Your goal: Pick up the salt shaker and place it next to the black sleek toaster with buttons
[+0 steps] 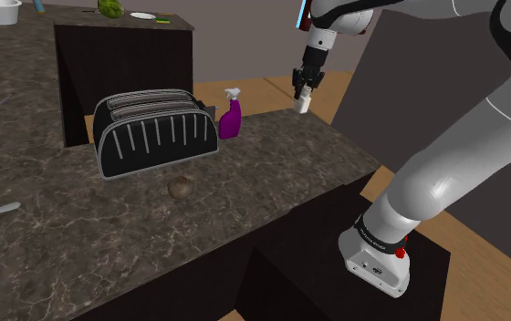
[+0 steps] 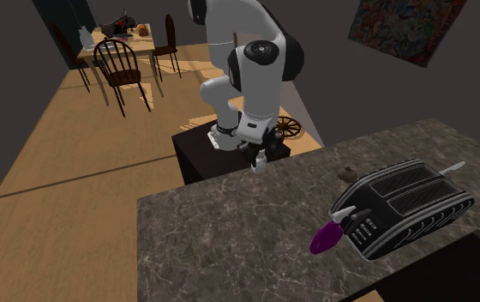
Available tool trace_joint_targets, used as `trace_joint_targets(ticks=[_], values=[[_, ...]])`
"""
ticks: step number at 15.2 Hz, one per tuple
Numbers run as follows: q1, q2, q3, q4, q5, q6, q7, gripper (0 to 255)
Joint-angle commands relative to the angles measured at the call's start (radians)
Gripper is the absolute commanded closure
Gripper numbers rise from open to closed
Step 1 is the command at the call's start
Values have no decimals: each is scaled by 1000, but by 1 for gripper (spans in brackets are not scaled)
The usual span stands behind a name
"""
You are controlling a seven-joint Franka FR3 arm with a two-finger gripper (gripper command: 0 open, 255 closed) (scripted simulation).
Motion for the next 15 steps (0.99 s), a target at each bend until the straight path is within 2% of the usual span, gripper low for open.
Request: trace_joint_targets(ticks=[1, 10, 15], values=[[0, -6, 1, 20, -2, -27, 3, 255], [1, -22, 4, 117, -6, -138, 15, 255], [53, 31, 68, 166, 27, -127, 119, 255]])
